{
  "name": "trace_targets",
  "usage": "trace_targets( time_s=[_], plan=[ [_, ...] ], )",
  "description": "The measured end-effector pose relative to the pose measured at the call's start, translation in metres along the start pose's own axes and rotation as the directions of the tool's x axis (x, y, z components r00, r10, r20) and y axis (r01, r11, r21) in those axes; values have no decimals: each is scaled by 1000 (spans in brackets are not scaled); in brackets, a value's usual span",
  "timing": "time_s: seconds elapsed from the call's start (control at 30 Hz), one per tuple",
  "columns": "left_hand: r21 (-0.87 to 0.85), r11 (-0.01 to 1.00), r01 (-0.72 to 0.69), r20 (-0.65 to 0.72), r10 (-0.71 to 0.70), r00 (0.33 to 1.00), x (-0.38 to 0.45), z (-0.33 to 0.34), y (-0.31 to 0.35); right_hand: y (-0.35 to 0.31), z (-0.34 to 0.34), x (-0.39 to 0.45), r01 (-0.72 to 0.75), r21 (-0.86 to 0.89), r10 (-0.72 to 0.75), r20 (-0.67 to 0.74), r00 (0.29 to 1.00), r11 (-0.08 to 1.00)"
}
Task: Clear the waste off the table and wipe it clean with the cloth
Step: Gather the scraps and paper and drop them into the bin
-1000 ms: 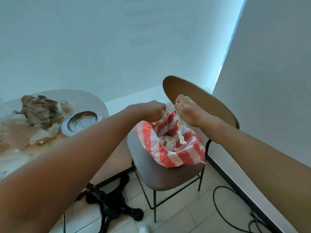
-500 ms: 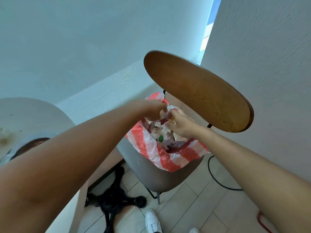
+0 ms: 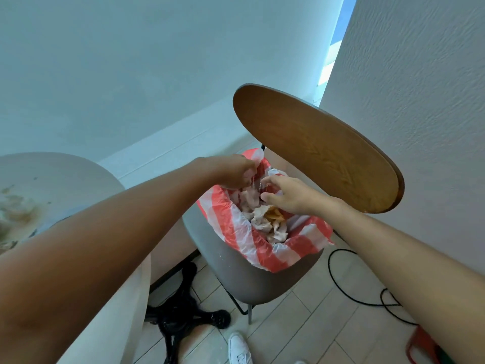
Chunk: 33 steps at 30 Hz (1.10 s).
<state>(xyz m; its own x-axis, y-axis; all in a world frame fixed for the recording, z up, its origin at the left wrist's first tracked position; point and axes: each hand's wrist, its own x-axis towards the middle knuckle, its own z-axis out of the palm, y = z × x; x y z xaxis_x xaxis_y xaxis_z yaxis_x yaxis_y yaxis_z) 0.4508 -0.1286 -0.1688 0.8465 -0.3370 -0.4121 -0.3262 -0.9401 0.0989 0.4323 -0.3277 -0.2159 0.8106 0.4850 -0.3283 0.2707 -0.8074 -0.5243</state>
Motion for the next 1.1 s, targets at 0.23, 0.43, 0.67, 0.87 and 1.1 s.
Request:
trace_targets(
  time_s=[0.23, 0.43, 0.67, 0.87, 1.1],
  plan=[
    [-16, 992, 128, -129, -129, 983, -68, -31, 10, -38, -32, -30, 147, -146, -149, 3, 989, 978],
    [-88, 961, 261, -270, -276, 923, -149, -47, 38, -69, -68, -74, 281, -211, -291, -21, 956, 936],
    [-141, 908, 394, -403, -416, 815, -242, -39, 88, -107, -85, -125, 413, -306, -433, 3, 901, 858],
    [-173, 871, 460, -487, -481, 729, -303, -29, 114, -143, -76, -155, 524, -349, -550, 29, 834, 777],
    [-239, 828, 507, -507, -552, 662, -365, -8, 114, -188, -58, -177, 617, -363, -640, 67, 765, 699]
  ],
)
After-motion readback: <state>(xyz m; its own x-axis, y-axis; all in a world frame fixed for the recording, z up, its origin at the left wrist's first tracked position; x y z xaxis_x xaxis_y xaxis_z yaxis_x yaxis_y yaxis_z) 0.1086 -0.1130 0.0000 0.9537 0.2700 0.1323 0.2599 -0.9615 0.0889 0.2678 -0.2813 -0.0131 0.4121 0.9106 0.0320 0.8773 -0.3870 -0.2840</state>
